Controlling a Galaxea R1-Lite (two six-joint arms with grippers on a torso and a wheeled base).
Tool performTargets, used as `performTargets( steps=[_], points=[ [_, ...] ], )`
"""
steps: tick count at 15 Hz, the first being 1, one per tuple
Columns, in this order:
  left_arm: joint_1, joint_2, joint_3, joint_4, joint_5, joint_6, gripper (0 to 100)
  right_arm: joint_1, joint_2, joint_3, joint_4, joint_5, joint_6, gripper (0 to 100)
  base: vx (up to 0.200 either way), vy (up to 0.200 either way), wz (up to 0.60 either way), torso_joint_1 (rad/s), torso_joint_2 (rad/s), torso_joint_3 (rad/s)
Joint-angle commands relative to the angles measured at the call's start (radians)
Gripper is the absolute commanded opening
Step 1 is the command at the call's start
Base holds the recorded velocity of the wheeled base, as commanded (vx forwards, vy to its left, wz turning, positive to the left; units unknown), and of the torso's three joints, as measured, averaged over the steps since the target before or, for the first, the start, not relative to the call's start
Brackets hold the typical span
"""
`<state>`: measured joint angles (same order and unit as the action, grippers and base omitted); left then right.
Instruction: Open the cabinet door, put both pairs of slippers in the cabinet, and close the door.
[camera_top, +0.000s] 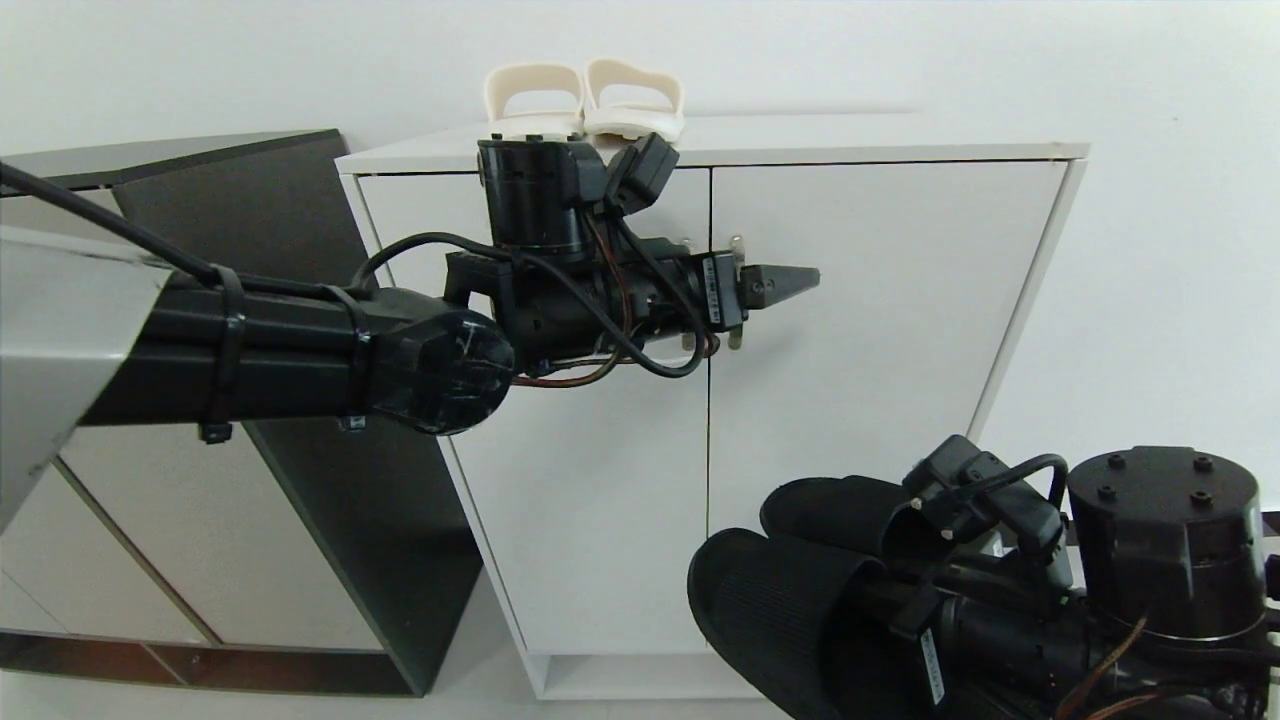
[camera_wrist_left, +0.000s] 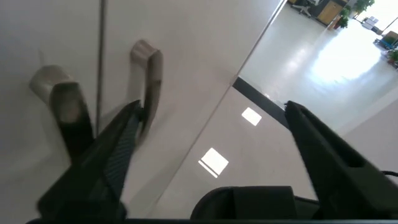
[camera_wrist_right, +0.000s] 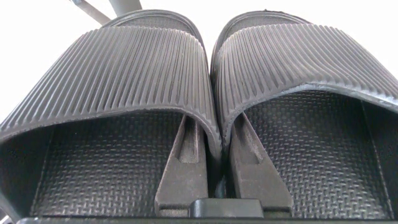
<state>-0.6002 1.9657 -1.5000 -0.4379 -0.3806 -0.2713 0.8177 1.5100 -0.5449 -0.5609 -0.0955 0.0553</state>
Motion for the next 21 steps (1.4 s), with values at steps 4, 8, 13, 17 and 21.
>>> performTargets(
  steps=[4, 8, 13, 17, 21],
  points=[
    [-0.013, -0.008, 0.018, -0.001, 0.002, -0.002, 0, 0.0, -0.028, 0.026, 0.002, 0.079, 0.0, 0, 0.0, 0.0, 0.0, 0.0, 0.0, 0.0],
    [-0.058, -0.082, 0.075, -0.001, 0.0, -0.003, 0, 0.0, -0.048, 0.046, 0.004, 0.146, -0.009, 0, 0.0, 0.0, 0.0, 0.0, 0.0, 0.0],
    [-0.115, -0.183, 0.199, -0.009, 0.002, 0.0, 0, 0.0, -0.125, 0.112, 0.007, 0.298, -0.08, 0, 0.0, 0.0, 0.0, 0.0, 0.0, 0.0],
    [-0.145, -0.317, 0.348, -0.01, 0.003, 0.004, 0, 0.0, -0.125, 0.126, 0.004, 0.315, -0.095, 0, 0.0, 0.0, 0.0, 0.0, 0.0, 0.0],
    [-0.113, -0.412, 0.442, -0.01, 0.014, 0.001, 0, 0.006, -0.128, 0.125, 0.007, 0.316, -0.095, 0, 0.0, 0.0, 0.0, 0.0, 0.0, 0.0]
  ],
)
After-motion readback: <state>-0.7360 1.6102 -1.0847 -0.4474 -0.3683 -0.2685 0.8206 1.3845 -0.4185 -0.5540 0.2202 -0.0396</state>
